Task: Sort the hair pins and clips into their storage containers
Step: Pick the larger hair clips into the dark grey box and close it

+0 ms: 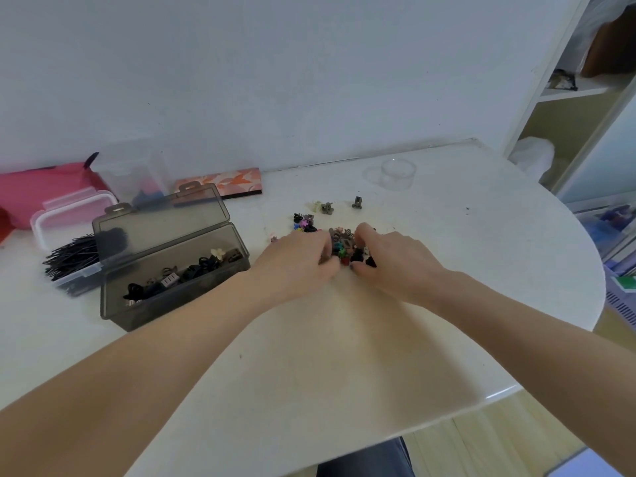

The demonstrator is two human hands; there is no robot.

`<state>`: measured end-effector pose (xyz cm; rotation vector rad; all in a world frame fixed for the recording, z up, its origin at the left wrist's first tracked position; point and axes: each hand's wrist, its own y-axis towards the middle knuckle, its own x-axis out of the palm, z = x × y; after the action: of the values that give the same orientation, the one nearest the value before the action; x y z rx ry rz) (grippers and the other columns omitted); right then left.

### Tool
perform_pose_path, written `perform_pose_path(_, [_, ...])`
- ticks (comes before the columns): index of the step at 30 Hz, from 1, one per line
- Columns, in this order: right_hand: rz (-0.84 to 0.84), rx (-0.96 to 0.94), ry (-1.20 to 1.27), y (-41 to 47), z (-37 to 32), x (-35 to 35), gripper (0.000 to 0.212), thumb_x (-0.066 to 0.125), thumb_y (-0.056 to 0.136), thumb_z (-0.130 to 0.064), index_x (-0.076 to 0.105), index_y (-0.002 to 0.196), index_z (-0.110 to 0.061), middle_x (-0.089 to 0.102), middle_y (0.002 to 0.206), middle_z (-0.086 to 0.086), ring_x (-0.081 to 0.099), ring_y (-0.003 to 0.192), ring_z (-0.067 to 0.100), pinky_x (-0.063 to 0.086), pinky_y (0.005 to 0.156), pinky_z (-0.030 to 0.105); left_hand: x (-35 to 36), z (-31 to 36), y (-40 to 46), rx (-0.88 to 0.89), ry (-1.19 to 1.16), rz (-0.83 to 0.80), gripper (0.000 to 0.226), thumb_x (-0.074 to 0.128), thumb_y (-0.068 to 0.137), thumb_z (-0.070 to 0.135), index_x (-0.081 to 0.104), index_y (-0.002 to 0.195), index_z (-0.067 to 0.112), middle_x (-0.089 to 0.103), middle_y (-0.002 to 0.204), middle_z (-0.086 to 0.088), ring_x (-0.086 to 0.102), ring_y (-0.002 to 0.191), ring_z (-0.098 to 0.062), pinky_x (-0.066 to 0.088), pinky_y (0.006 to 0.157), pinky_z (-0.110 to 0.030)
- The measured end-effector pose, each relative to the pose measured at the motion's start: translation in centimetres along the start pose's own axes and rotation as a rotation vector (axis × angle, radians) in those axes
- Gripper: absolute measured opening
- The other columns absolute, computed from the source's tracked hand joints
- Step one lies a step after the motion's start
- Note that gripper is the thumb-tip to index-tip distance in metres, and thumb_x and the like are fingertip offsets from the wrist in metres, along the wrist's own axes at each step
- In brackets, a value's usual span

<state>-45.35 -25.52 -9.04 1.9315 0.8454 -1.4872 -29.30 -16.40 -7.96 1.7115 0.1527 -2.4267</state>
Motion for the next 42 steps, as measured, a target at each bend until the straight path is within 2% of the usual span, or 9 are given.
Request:
perform_pose_path(7, [-0.006, -0.044, -0.12, 0.5, 0.2, 0.4, 0.025, 0.046, 0.099, -0.038, 0.036, 0.111, -0.018, 0.05, 0.074, 0.002, 0.054, 0.07, 0.03, 0.038, 0.056, 0.035, -2.8, -0.8, 0.5, -0.587, -1.471, -0.103, 0.018, 0.047, 0.095, 0.027, 0.049, 0.082, 0.014, 0.05, 0.066, -0.001, 0.041, 0.049, -0.011, 0.041, 0.043, -0.02])
perform_pose_path(12, [0.058, -0.046, -0.048, 0.7, 0.5, 1.1, 0.016, 0.038, 0.099, -0.032, 0.041, 0.105, -0.017, 0.054, 0.076, 0.003, 0.054, 0.07, 0.029, 0.044, 0.058, 0.037, -3.3, -1.7, 0.2, -0.664, -1.8, -0.121, 0.019, 0.038, 0.089, 0.018, 0.052, 0.092, 0.005, 0.056, 0.075, -0.005, 0.05, 0.051, -0.011, 0.045, 0.041, -0.016])
perform_pose_path(15, [0.103, 0.078, 0.268, 0.6, 0.7, 1.2, 0.017, 0.043, 0.097, -0.031, 0.052, 0.099, -0.017, 0.061, 0.078, 0.001, 0.058, 0.07, 0.024, 0.049, 0.061, 0.037, -3.5, -1.8, 0.3, -0.659, -1.843, -0.11, 0.014, 0.039, 0.09, 0.016, 0.052, 0.089, 0.011, 0.058, 0.07, -0.002, 0.047, 0.044, -0.008, 0.04, 0.037, -0.013])
perform_pose_path(21, [-0.042, 0.54, 1.626, 0.5, 1.3, -0.9, 0.013, 0.049, 0.094, -0.02, 0.054, 0.088, -0.01, 0.052, 0.07, 0.008, 0.041, 0.047, 0.017, 0.029, 0.038, 0.022, -3.7, -1.7, 1.0, -0.675, -1.608, -0.103, 0.016, 0.059, 0.097, 0.027, 0.06, 0.09, 0.012, 0.05, 0.063, 0.004, 0.046, 0.046, -0.004, 0.039, 0.037, -0.011])
perform_pose_path(25, [-0.129, 0.525, 1.963, 1.1, 3.0, -1.8, 0.023, 0.048, 0.092, -0.027, 0.057, 0.08, -0.01, 0.054, 0.075, 0.009, 0.049, 0.056, 0.02, 0.04, 0.043, 0.023, -3.3, -1.4, 1.7, -0.596, -1.194, -0.077, 0.011, 0.066, 0.093, 0.02, 0.065, 0.094, 0.009, 0.055, 0.07, -0.001, 0.053, 0.054, -0.006, 0.042, 0.043, -0.013])
perform_pose_path(28, [-0.112, 0.583, 1.806, 1.8, 3.6, -2.1, 0.027, 0.056, 0.093, -0.03, 0.053, 0.071, -0.014, 0.054, 0.069, 0.004, 0.052, 0.056, 0.017, 0.044, 0.044, 0.023, -2.8, -1.9, 2.3, -0.424, -0.605, -0.056, 0.012, 0.064, 0.092, 0.023, 0.063, 0.09, 0.012, 0.058, 0.067, -0.003, 0.05, 0.054, -0.012, 0.04, 0.043, -0.02])
perform_pose_path(32, [0.02, 0.581, 1.101, 2.8, 4.3, -1.6, 0.013, 0.056, 0.092, -0.021, 0.054, 0.083, -0.012, 0.056, 0.067, 0.006, 0.05, 0.049, 0.019, 0.044, 0.047, 0.025, -2.5, -2.6, 2.2, -0.187, 0.069, -0.125, 0.021, 0.059, 0.093, 0.038, 0.056, 0.1, 0.019, 0.06, 0.093, -0.001, 0.06, 0.083, -0.018, 0.05, 0.071, -0.035])
perform_pose_path(36, [-0.031, 0.316, 0.564, 3.3, 4.6, -1.5, 0.005, 0.053, 0.091, -0.021, 0.056, 0.095, -0.021, 0.062, 0.079, 0.002, 0.054, 0.05, 0.019, 0.042, 0.047, 0.026, -2.2, -2.1, 2.1, -0.116, 0.174, -0.224, 0.028, 0.055, 0.095, 0.043, 0.049, 0.102, 0.017, 0.057, 0.095, -0.005, 0.06, 0.086, -0.024, 0.05, 0.073, -0.04])
perform_pose_path(42, [-0.146, 0.293, 0.487, 3.4, 4.2, -1.8, 0.008, 0.055, 0.089, -0.024, 0.052, 0.092, -0.017, 0.063, 0.084, 0.007, 0.049, 0.049, 0.021, 0.04, 0.046, 0.027, -2.7, -2.5, 2.6, -0.115, 0.132, -0.262, 0.017, 0.058, 0.092, 0.027, 0.055, 0.107, 0.021, 0.056, 0.109, -0.001, 0.057, 0.083, -0.015, 0.049, 0.071, -0.032])
